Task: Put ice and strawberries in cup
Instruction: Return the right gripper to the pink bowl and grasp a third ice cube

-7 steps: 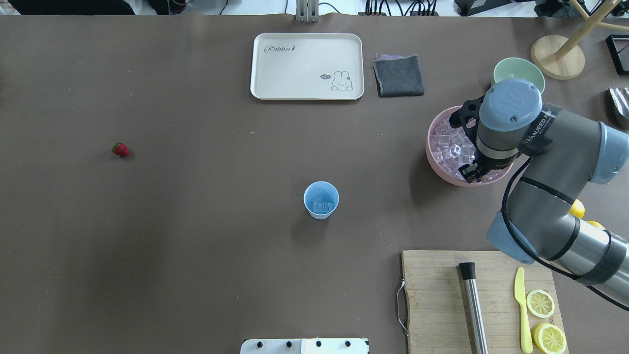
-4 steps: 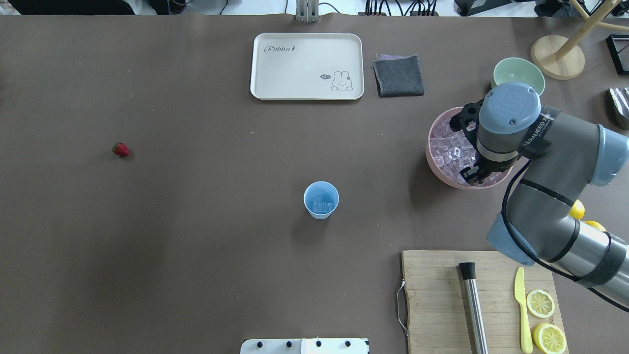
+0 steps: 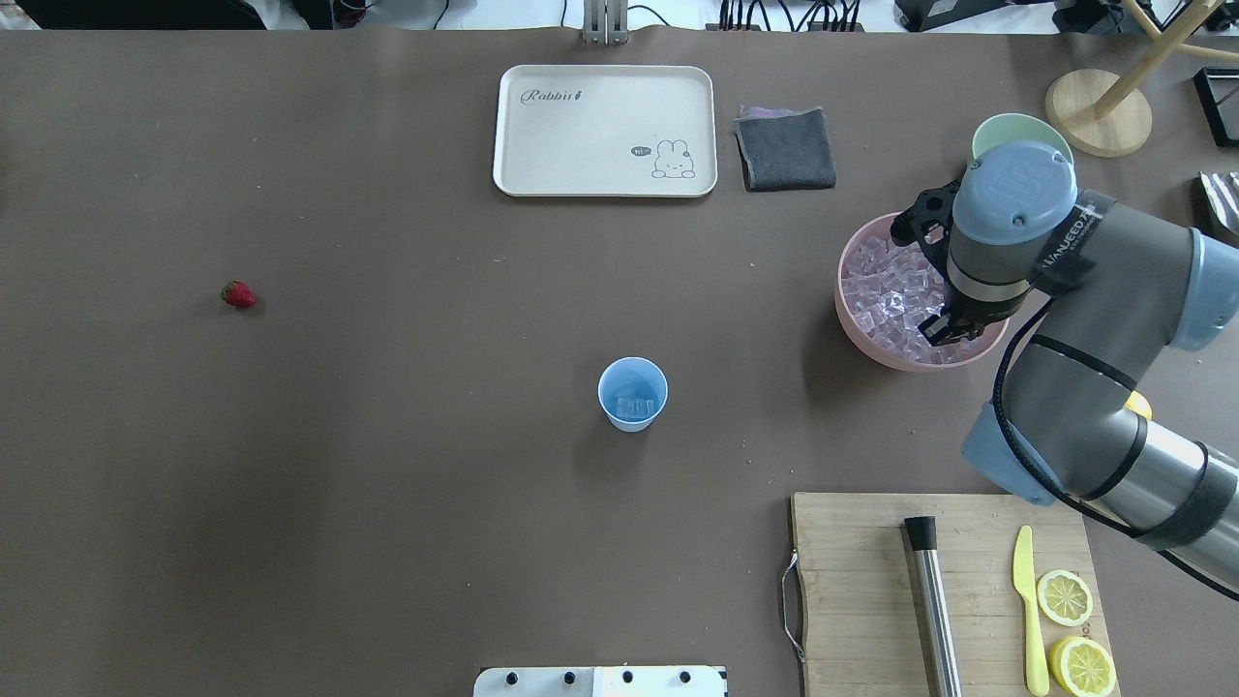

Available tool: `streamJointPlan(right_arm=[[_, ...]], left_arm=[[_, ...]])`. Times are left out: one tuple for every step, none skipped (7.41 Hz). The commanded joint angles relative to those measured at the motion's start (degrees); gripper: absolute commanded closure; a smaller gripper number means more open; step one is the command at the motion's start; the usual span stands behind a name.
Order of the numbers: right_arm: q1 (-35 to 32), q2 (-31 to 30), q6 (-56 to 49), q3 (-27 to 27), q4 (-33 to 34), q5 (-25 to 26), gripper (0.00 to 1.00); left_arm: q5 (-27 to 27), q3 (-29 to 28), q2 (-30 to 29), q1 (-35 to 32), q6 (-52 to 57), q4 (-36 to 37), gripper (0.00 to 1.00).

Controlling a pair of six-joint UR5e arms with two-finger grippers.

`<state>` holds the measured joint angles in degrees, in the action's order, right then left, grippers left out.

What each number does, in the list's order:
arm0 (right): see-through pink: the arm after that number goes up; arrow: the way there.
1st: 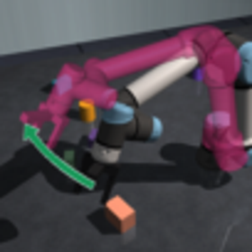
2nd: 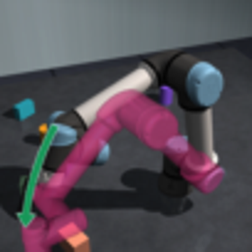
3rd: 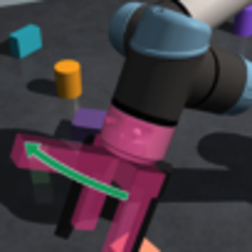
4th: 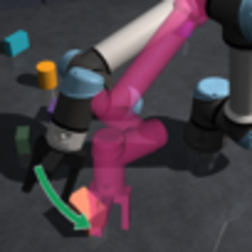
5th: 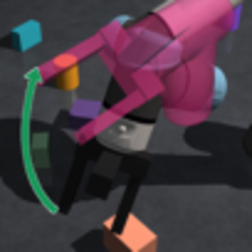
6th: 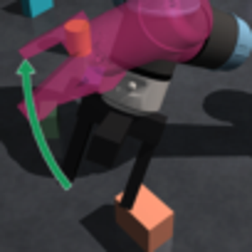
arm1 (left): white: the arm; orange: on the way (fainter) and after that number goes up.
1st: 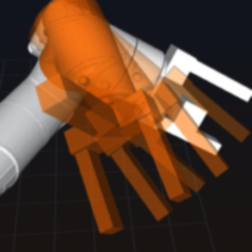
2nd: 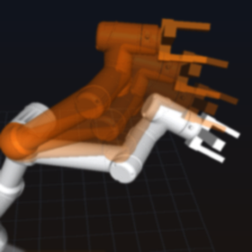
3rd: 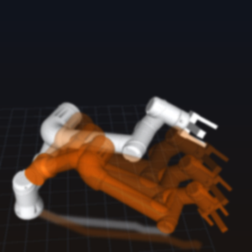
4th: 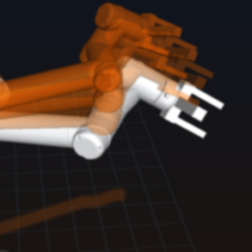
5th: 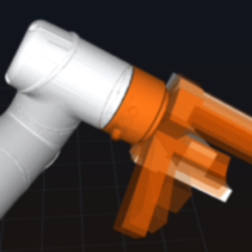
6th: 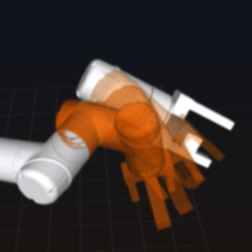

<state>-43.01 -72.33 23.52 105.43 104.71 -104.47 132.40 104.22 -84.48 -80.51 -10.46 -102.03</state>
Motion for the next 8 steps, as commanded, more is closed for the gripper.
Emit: streamJointPlan(right_arm=[[-0.2, 0.3, -0.1, -0.3, 0.1, -0.1, 1.00], [-0.3, 0.7, -0.1, -0.3, 0.1, -0.1, 0.77], [-0.5, 1.0, -0.1, -0.2, 0.1, -0.1, 0.50], [-0.1, 1.0, 0.1, -0.5, 0.1, 0.2, 0.41], [0.0, 1.0, 0.2, -0.5, 0.1, 0.3, 0.41], [-0.1, 1.1, 0.2, -0.4, 0.1, 0.1, 0.44], [-2.1, 2.3, 0.2, -0.5, 0.1, -1.1, 0.47], [-4.9, 4.2, 0.6, -1.0, -0.1, -7.4, 0.47]], left_arm=[[0.0, -0.1, 0.2, 0.0, 0.0, 0.0, 0.03], [0.0, -0.1, 0.2, 0.0, 0.0, 0.0, 0.03], [0.0, -0.1, 0.3, 0.0, 0.0, 0.0, 0.03], [0.1, 0.0, 0.3, 0.0, 0.0, -0.1, 0.03], [0.1, 0.0, 0.4, 0.0, 0.0, -0.1, 0.03], [0.1, 0.0, 0.5, 0.0, 0.0, -0.1, 0.03], [0.1, 0.0, 0.5, 0.0, 0.0, -0.1, 0.03], [0.1, 0.0, 0.5, 0.0, 0.0, -0.1, 0.03]])
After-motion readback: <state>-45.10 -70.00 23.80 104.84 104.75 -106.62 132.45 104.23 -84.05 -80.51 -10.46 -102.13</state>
